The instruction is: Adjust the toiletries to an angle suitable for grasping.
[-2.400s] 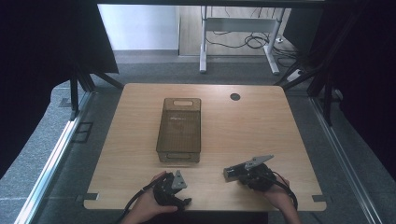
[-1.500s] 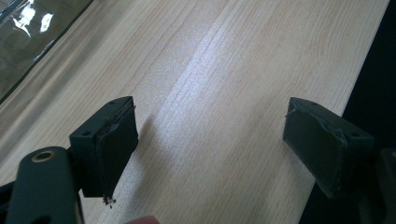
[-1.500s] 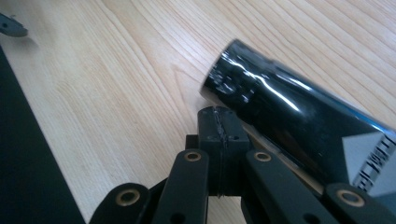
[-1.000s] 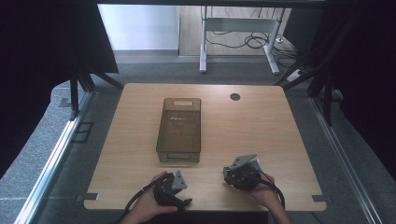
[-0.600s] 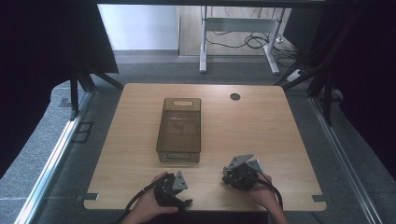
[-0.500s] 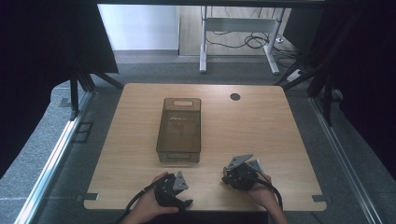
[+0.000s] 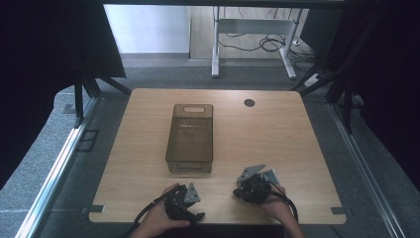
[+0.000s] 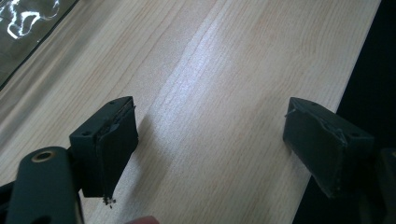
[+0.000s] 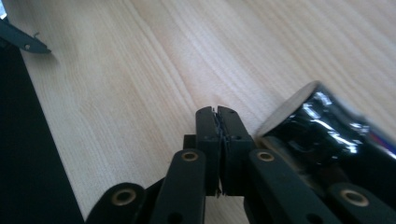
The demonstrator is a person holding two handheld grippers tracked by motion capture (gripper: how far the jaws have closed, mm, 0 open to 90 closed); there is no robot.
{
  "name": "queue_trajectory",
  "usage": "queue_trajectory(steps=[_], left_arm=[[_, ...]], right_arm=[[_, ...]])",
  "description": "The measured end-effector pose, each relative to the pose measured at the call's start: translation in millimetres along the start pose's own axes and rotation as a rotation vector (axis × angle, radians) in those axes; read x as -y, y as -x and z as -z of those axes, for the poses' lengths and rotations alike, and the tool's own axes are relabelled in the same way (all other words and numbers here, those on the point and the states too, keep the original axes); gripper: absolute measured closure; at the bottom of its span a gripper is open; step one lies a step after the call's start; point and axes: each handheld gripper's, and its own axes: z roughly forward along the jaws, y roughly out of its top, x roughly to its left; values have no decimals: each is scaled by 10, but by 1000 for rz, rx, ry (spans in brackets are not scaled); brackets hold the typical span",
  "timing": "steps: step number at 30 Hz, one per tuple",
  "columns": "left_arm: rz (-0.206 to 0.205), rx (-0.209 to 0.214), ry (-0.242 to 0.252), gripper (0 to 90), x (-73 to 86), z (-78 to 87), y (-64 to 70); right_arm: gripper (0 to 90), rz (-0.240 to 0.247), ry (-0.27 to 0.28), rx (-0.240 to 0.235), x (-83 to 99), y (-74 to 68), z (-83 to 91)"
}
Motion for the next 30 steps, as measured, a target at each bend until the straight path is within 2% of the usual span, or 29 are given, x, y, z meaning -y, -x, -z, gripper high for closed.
queue_trajectory(steps=[1,4,9,13,18,30], left_arm=[[-3,5,0,180,-2,-4,2],[0,7,2,180,-3,-7,4],[-6,15,-1,179,-10,-11,16],[-15,19,-6,178,-12,-6,19],[-2,12,4,179,-6,10,3],[-6,6,16,179,-13,39,9]], right_arm=[[843,2,-15,-8,1,-12,-30],[836,4,-7,-18,5,-14,-54],[873,-9,16,-57,0,-40,-90],[899,-4,10,-39,-19,-57,-98],[900,8,5,-24,-52,-66,-96],[900,35,29,-21,-167,-141,-33]])
